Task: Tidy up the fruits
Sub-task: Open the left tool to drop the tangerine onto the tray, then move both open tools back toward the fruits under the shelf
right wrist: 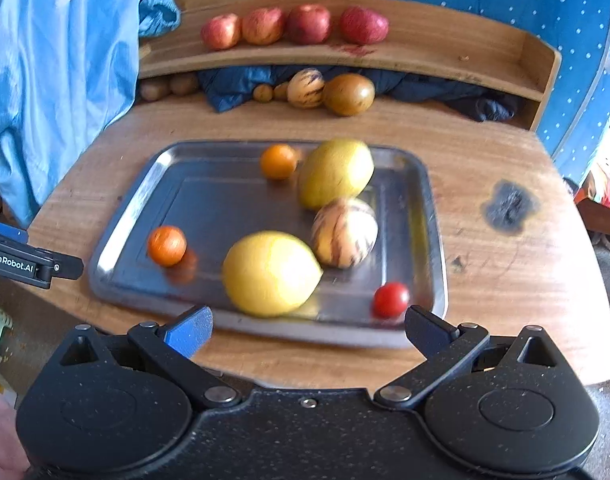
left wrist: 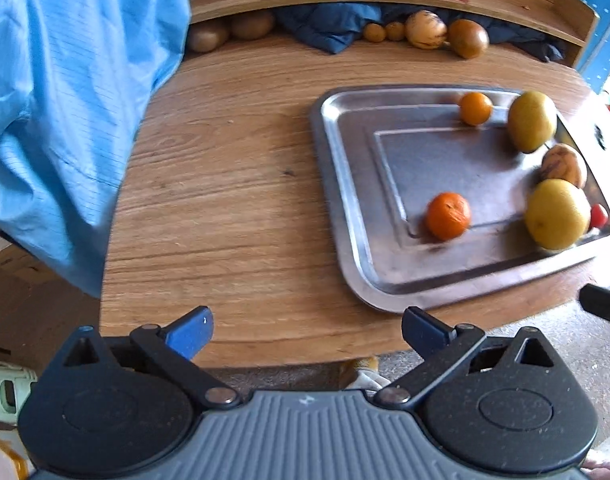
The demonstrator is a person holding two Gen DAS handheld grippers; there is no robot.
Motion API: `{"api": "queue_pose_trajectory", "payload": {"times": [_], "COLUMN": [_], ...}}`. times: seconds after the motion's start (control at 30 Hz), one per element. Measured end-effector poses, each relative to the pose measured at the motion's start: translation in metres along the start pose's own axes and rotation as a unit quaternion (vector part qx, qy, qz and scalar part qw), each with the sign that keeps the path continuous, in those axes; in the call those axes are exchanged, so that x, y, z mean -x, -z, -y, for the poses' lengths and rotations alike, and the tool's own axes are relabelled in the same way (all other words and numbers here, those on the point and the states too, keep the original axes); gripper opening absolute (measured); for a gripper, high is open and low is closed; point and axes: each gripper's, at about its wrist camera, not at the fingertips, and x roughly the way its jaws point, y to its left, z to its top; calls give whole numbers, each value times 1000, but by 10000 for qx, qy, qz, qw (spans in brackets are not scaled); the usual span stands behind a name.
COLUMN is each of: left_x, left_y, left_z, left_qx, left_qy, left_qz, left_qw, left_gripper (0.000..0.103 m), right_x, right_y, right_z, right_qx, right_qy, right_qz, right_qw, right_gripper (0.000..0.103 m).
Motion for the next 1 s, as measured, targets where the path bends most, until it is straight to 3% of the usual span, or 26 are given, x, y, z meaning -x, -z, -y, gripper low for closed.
{"api": "queue_pose_trajectory", "payload": {"times": [0.43, 0.87, 1.0], "left_x": [-10, -27, -35], "left_y": [-60, -132, -154], "left_z": [-7, 24, 33], "left_qx": [25, -389, -499], "left_qy": [-259, -38, 79], "left_qz": [224, 479, 561], "left_qw": [9994, 9981, 9971], "left_gripper": [102, 102, 102], "right_x": [-16, -45, -54], "right_y": [-44, -82, -89], "right_z": [23, 46, 43], "right_qx": [-213, -471, -234], "right_qy": [230, 434, 639], "right_qz": [386, 520, 566], "right_qw": [9988, 9966, 9961], "right_gripper": [102, 102, 102]}}
